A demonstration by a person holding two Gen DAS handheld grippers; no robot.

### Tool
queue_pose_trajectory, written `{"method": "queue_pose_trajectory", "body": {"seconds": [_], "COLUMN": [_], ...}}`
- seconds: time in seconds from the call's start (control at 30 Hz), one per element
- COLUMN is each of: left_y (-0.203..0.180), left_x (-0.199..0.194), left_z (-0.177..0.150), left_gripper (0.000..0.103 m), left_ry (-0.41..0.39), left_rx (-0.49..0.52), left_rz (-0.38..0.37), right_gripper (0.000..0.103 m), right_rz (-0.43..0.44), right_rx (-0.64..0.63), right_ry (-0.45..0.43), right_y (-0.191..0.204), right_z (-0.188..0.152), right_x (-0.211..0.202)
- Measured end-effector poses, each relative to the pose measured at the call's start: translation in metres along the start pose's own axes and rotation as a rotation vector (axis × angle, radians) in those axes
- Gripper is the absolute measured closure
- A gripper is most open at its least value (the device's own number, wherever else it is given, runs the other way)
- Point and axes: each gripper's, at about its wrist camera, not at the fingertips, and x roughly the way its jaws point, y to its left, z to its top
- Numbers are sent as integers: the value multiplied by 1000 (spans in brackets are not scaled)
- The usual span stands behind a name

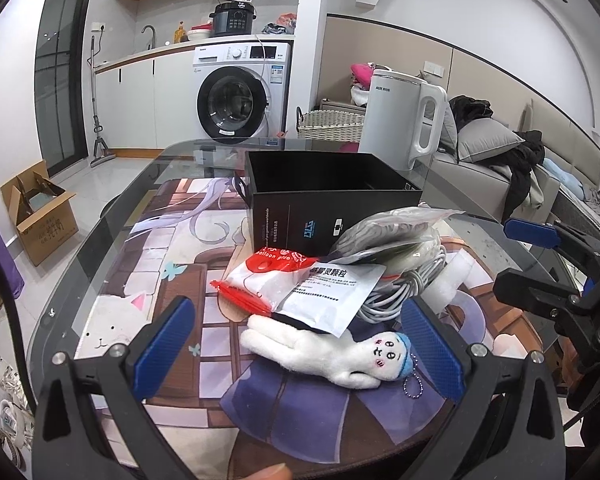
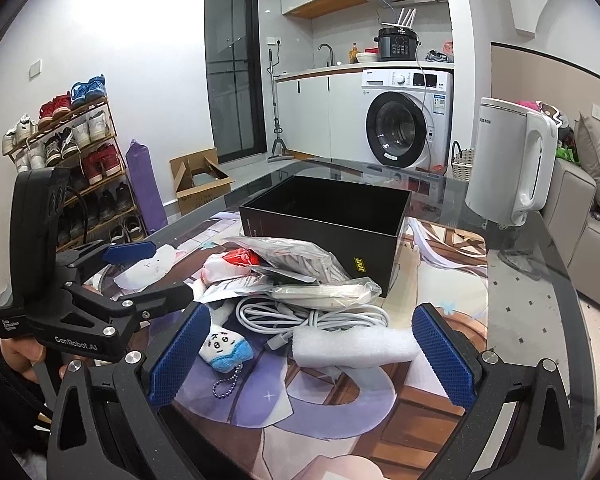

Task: Organize soft objects

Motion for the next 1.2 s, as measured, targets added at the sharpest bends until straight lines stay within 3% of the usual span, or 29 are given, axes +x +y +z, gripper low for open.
{"method": "queue_pose_trajectory", "body": {"seconds": [0.87,1.2], "left_y": [-3,-10], "left_x": [1,-1], "left_z": [-2,-3], "left_gripper": [0,0], "left_ry": [-1,3], "left_rx": [20,71], "left_rz": [4,-24], "right_gripper": [1,1], "right_rz": [-7,-27], "right_rx": [47,62], "right_ry": [12,18], "right_y": [-1,-8], "right_z": [-1,-2], "right_x": [6,5]}}
